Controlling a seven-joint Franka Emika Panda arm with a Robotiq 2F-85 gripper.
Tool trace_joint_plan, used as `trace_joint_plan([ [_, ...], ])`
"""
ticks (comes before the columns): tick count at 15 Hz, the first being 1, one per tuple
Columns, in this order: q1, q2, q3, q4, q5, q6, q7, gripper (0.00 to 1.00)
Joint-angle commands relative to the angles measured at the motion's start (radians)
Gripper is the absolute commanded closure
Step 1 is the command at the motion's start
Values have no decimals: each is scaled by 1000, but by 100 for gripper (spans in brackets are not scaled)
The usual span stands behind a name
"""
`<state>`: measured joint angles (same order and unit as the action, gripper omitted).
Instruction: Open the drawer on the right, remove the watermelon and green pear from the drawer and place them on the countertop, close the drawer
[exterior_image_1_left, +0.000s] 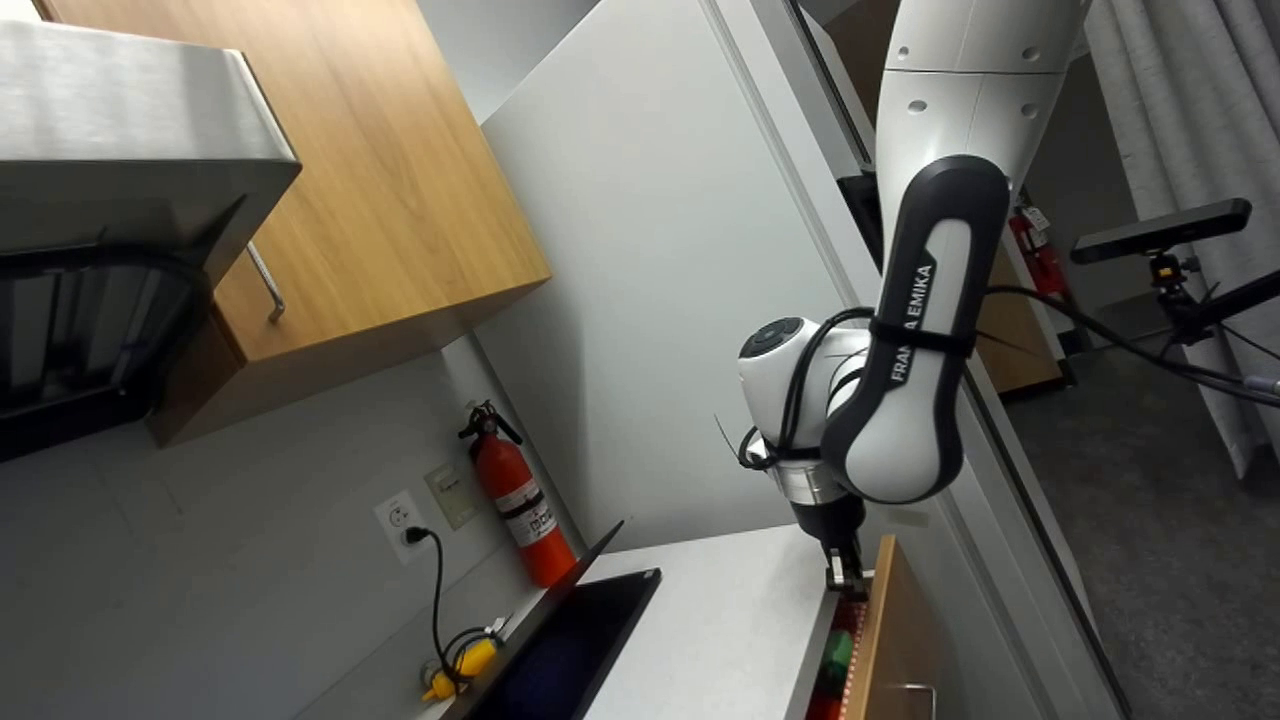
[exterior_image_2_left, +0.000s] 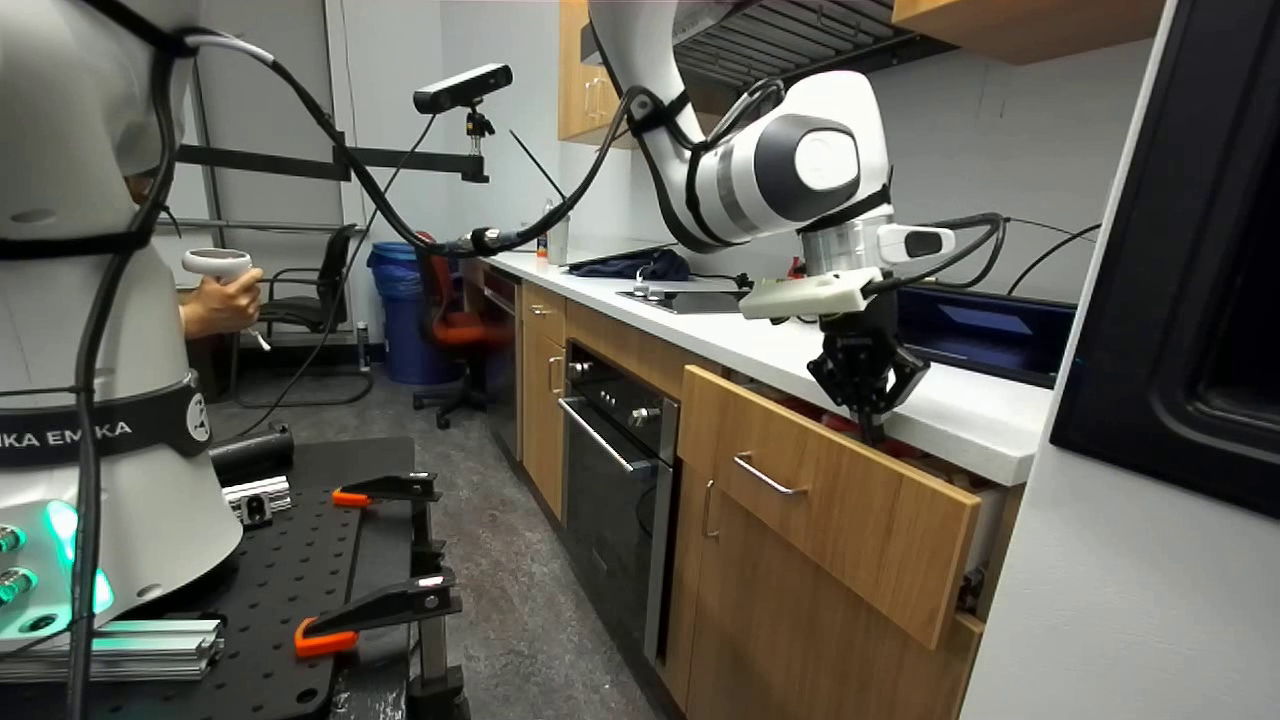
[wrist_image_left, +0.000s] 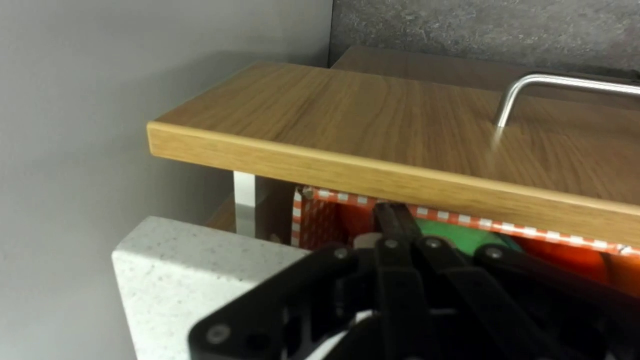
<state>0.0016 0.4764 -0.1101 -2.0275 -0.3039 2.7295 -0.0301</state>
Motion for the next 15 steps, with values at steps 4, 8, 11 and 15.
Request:
trace_joint_plan([
  [4, -1, 42, -31, 46, 7, 1, 15, 100],
  [8, 7, 21, -63, 12, -5, -36, 39, 100],
  [11, 12, 4, -97, -19, -18, -61, 64, 100],
  [15, 15, -15, -143, -49, -39, -105, 102, 100],
])
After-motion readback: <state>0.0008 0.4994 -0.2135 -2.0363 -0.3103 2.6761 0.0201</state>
